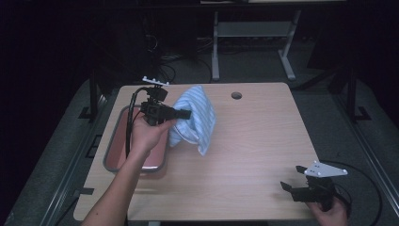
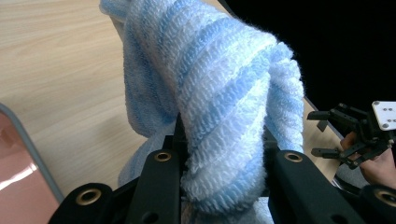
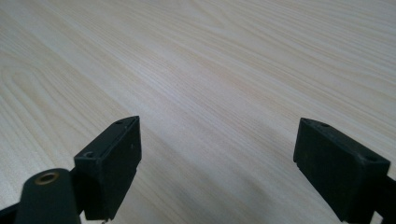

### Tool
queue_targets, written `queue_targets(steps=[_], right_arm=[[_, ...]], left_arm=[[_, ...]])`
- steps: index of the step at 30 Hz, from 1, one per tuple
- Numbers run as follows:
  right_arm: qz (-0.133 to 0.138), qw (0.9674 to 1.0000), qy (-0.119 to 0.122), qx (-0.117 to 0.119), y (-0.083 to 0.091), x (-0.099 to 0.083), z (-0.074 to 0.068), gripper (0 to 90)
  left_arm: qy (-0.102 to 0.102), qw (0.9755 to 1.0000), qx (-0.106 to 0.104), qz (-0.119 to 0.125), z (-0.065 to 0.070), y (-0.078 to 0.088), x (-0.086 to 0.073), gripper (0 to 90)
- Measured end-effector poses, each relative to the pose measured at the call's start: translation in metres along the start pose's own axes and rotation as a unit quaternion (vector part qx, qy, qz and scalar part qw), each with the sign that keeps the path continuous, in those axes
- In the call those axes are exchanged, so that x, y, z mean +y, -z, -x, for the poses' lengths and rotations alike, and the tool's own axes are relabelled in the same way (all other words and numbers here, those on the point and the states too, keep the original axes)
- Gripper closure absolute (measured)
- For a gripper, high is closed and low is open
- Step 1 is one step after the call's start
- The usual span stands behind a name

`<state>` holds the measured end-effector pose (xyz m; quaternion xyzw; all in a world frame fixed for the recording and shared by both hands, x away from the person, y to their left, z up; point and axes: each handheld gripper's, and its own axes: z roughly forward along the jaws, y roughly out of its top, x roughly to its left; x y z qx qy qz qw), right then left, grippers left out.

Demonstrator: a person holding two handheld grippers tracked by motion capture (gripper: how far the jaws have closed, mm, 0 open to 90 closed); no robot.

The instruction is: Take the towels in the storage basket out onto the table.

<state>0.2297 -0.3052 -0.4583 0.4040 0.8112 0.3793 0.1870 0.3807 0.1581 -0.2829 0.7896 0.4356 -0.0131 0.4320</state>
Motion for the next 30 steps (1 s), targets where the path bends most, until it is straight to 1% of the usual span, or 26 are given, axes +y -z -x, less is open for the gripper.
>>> queue_targets(steps=[2,6,7,11,21,22,24,25,27,30], right_arm=[[0.001,1.0000,0.000,0.000,0.000,0.000,0.000,14.6],[0.002,1.0000,-0.001,-0.001,0.000,0.000,0.000,14.6],[0.002,1.0000,-0.001,0.000,0.000,0.000,0.000,14.6],[0.002,1.0000,-0.001,0.001,0.000,0.000,0.000,14.6],[0.007,1.0000,-0.001,0.000,0.002,0.000,0.001,14.6],[0.007,1.0000,-0.001,0.000,0.002,0.000,0.001,14.6],[0.007,1.0000,-0.002,0.001,0.002,0.001,0.000,14.6],[0.007,1.0000,-0.002,0.001,0.002,0.001,0.000,14.6],[0.008,1.0000,-0.002,0.001,0.003,0.001,0.000,14.6],[0.010,1.0000,0.000,0.001,0.003,0.001,0.001,14.6]], left_arm=[[0.002,1.0000,-0.001,0.001,0.001,-0.003,0.000,70.8],[-0.003,1.0000,0.001,-0.008,0.003,-0.010,0.002,70.8],[-0.001,1.0000,0.000,-0.009,0.004,-0.011,0.002,70.8],[-0.005,0.9998,0.005,-0.017,0.005,-0.020,0.003,70.7],[-0.016,0.9988,0.020,-0.041,0.014,-0.048,0.005,70.6],[-0.015,0.9988,0.021,-0.042,0.015,-0.051,0.005,70.6],[-0.018,0.9985,0.021,-0.046,0.016,-0.055,0.005,70.6],[-0.015,0.9987,0.019,-0.046,0.017,-0.058,0.006,70.6],[-0.017,0.9985,0.021,-0.047,0.018,-0.062,0.006,70.6],[-0.021,0.9981,0.020,-0.055,0.021,-0.069,0.007,70.6]])
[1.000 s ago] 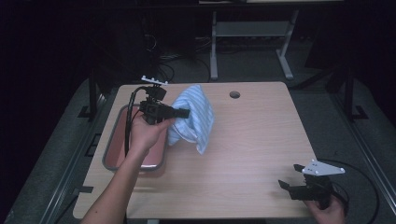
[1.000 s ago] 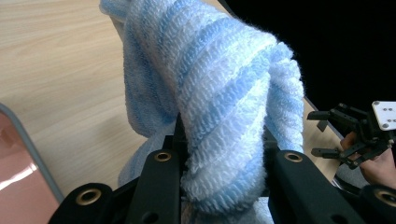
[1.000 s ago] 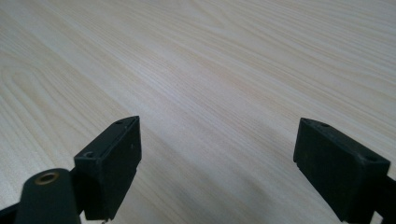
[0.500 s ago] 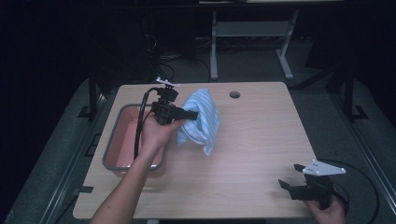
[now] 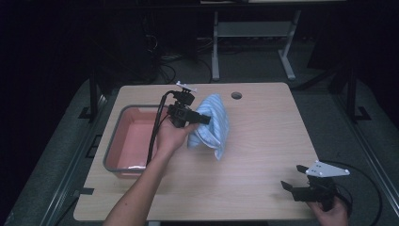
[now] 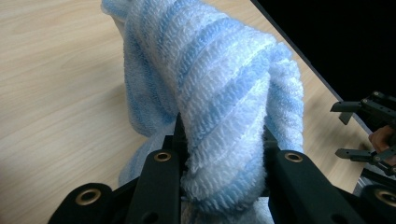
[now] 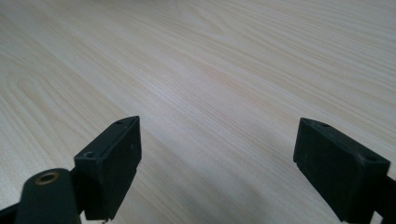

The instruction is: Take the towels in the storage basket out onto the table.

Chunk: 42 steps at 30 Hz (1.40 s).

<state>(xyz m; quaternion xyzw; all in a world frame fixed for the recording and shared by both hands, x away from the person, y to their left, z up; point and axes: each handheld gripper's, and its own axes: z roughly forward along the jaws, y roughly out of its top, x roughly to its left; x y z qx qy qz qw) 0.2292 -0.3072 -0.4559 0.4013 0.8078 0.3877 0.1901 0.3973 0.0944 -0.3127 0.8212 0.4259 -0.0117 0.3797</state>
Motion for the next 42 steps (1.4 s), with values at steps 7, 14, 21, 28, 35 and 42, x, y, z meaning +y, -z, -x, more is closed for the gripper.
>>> queue_targets(steps=[7,14,21,28,35,42], right_arm=[[0.001,1.0000,-0.001,-0.002,0.001,0.000,0.000,14.6],[0.001,1.0000,0.000,-0.002,0.001,0.001,0.000,14.6],[0.002,1.0000,0.000,-0.002,0.001,0.001,0.000,14.6],[0.005,1.0000,-0.002,-0.001,0.002,0.001,0.001,14.6],[0.005,1.0000,-0.003,-0.001,0.002,0.001,0.001,14.6],[0.004,1.0000,-0.001,0.001,0.001,0.001,-0.001,14.6]], left_arm=[[-0.003,1.0000,0.002,-0.005,0.005,-0.011,0.003,70.7],[-0.007,0.9999,0.007,-0.008,0.010,-0.021,0.006,70.6],[-0.009,0.9997,0.014,-0.016,0.011,-0.032,0.006,70.6],[-0.007,0.9995,0.019,-0.025,0.013,-0.050,0.003,70.5],[-0.009,0.9990,0.027,-0.035,0.014,-0.064,0.001,70.3],[0.000,0.9987,0.034,-0.040,0.010,-0.076,-0.004,70.2]])
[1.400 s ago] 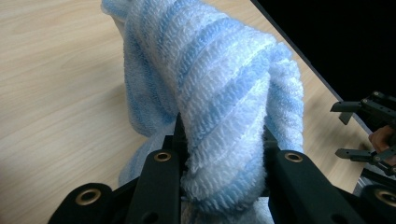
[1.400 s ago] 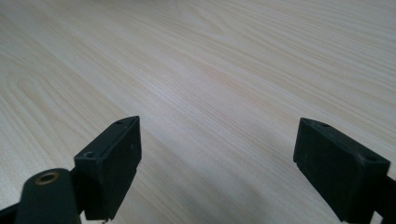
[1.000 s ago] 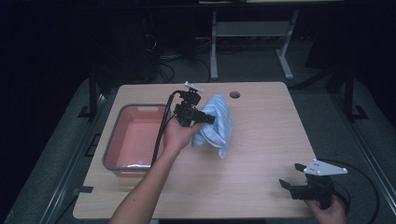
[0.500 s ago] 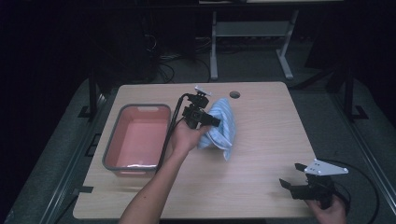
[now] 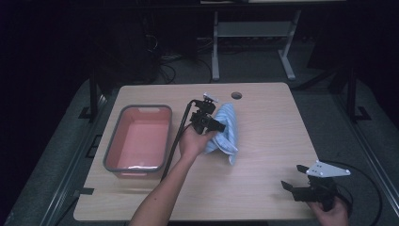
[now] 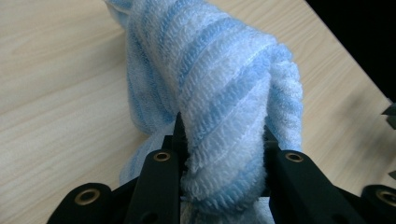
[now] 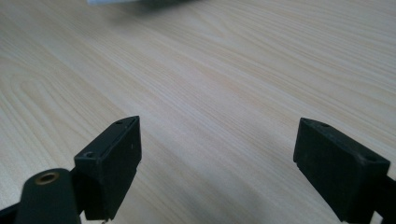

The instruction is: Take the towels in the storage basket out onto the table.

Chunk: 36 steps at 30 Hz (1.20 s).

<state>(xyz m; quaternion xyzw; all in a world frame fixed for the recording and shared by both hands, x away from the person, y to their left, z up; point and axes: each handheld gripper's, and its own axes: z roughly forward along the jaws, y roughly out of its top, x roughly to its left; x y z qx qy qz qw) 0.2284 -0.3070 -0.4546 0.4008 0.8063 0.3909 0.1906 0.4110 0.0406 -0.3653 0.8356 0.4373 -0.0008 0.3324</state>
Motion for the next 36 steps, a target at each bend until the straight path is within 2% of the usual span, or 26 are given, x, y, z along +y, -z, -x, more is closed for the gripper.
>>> queue_targets(steps=[7,21,26,36], right_arm=[[-0.003,1.0000,0.000,0.001,-0.001,0.000,-0.001,14.6],[-0.005,1.0000,0.002,0.003,-0.002,0.000,-0.002,14.6],[-0.006,1.0000,0.003,0.004,-0.004,0.001,-0.003,14.6],[-0.008,0.9999,0.005,0.007,-0.005,0.001,-0.004,14.6]], left_arm=[[0.012,0.9999,0.003,0.000,-0.002,-0.012,-0.006,70.0],[0.014,0.9999,-0.002,-0.004,0.002,-0.036,-0.012,68.4],[0.021,0.9998,0.000,-0.002,0.004,-0.043,-0.017,67.3],[0.019,0.9998,0.004,-0.009,0.005,-0.055,-0.022,65.8]])
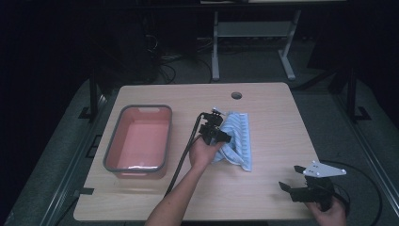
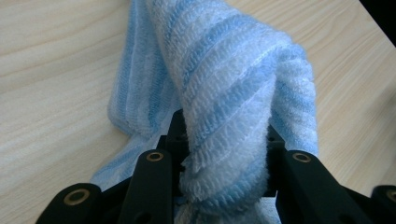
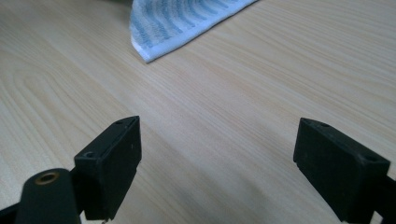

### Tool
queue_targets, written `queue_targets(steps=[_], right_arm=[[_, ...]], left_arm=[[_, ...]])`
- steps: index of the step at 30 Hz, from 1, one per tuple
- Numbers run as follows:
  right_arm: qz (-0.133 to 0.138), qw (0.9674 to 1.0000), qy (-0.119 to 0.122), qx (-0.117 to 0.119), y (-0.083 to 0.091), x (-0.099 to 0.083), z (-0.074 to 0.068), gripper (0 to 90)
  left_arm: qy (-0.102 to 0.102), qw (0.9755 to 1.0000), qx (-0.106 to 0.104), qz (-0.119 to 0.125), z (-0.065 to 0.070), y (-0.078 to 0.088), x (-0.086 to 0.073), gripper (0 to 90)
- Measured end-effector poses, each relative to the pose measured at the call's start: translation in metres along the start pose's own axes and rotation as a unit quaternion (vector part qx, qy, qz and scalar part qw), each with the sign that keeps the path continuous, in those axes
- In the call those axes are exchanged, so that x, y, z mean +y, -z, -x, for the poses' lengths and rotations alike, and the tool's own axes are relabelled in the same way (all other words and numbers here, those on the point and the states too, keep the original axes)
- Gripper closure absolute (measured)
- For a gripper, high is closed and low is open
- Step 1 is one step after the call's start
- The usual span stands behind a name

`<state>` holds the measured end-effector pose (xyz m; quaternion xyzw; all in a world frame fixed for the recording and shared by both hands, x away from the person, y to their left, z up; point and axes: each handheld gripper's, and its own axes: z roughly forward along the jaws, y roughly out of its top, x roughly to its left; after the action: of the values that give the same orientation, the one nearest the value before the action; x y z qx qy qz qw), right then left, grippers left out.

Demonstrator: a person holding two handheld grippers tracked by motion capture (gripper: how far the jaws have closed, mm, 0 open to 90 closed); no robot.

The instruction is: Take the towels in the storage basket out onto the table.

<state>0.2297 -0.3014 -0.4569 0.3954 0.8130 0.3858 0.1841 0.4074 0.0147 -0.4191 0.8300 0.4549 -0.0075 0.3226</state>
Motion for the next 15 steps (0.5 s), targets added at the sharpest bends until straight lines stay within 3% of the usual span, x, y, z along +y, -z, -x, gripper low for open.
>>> queue_targets(steps=[15], right_arm=[[-0.003,1.0000,-0.001,0.003,-0.0021,0.0011,-0.0016,14.6]], left_arm=[[-0.008,0.9999,0.000,-0.008,0.0018,-0.0080,-0.0034,61.9]])
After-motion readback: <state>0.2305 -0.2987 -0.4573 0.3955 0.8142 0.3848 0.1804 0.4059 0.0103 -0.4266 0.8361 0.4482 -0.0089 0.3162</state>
